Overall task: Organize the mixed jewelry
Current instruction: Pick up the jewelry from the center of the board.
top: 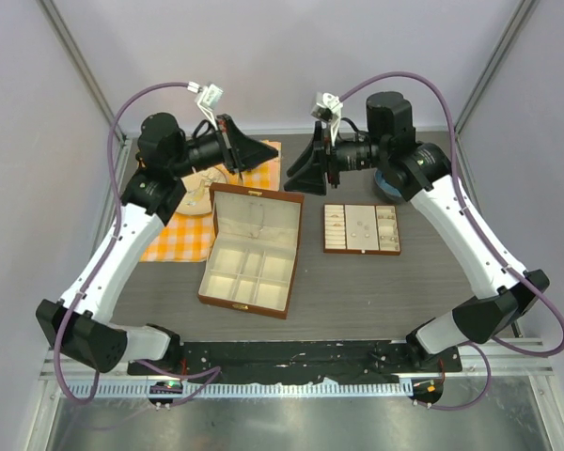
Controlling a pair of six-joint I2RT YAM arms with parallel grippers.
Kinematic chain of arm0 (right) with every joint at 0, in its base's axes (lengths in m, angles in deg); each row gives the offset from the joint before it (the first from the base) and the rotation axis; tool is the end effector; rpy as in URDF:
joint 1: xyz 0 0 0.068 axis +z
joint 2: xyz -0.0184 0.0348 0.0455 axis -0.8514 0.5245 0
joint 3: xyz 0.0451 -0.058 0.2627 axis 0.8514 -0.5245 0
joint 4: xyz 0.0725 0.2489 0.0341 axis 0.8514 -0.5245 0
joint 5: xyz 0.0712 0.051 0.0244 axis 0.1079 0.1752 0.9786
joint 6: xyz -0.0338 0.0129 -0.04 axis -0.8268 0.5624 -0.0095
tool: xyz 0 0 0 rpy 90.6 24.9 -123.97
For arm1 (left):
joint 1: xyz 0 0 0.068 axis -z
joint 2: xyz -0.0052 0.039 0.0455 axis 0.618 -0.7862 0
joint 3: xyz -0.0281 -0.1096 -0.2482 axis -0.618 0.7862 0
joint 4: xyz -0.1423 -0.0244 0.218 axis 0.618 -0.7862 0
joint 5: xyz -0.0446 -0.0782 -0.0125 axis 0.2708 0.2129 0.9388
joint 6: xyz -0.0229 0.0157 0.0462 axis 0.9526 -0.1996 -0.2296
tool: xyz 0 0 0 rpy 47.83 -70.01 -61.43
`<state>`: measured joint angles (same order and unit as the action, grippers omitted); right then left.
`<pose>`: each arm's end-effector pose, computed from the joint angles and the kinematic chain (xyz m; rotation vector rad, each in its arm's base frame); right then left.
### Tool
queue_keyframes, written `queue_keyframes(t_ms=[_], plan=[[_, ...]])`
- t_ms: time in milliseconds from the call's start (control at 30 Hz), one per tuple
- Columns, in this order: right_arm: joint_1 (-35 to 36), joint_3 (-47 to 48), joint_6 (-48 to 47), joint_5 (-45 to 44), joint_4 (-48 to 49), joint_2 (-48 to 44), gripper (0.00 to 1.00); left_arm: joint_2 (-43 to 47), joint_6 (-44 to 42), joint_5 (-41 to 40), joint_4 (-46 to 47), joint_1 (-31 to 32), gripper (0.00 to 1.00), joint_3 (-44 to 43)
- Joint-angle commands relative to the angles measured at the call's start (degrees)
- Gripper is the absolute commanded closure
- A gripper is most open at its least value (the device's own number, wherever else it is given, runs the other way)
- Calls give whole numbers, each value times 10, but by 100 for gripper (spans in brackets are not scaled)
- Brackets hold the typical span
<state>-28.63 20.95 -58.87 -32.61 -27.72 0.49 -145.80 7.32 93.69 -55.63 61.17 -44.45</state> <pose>0.2531 0.1781 0.4647 -1.1846 1.5213 1.1848 0.2591 -0.1376 0.4557 0.4873 1.6532 -1.4084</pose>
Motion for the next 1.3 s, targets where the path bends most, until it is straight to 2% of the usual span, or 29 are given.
queue_keyframes(t_ms=[0, 133, 200, 267, 333, 433, 500, 567, 633, 700, 733, 767, 967, 1267], plan=[[-6, 43, 11, -1, 28, -6, 50, 18, 25, -20, 43, -29, 100, -40], [-10, 64, 10, -23, 28, 3, 50, 4, -11, -54, -70, -55, 100, -114], [-12, 75, -1, -33, 30, 7, 50, 15, -26, -77, -81, -75, 100, -120], [-13, 77, 6, -44, 42, 7, 50, 27, -15, -97, -46, -118, 100, -107], [-16, 56, 48, -53, 102, 1, 50, 31, 10, -109, -37, -153, 100, -118], [-20, 28, 128, -73, 212, -3, 50, 9, -9, -116, -112, -155, 100, -196], [-21, 38, 166, -93, 265, 19, 50, 11, -4, -123, -114, -156, 100, -209], [-23, 47, 240, -96, 308, 39, 50, 27, 46, -122, -67, -156, 100, -169], [-25, 62, 335, -82, 390, 75, 50, 39, 98, -113, 5, -156, 100, -135], [-26, 63, 401, -58, 493, 94, 50, 43, 125, -99, 37, -156, 100, -106], [-27, 64, 467, -54, 525, 111, 50, 42, 129, -93, 47, -156, 100, -102], [-28, 65, 495, -49, 584, 119, 50, 42, 132, -89, 47, -156, 100, -100], [-29, 71, 679, -40, 799, 188, 46, 40, 131, -68, 73, -150, 100, -108], [-8, 98, 730, -39, 856, 221, 49, 30, 124, -64, 82, -145, 100, -84]])
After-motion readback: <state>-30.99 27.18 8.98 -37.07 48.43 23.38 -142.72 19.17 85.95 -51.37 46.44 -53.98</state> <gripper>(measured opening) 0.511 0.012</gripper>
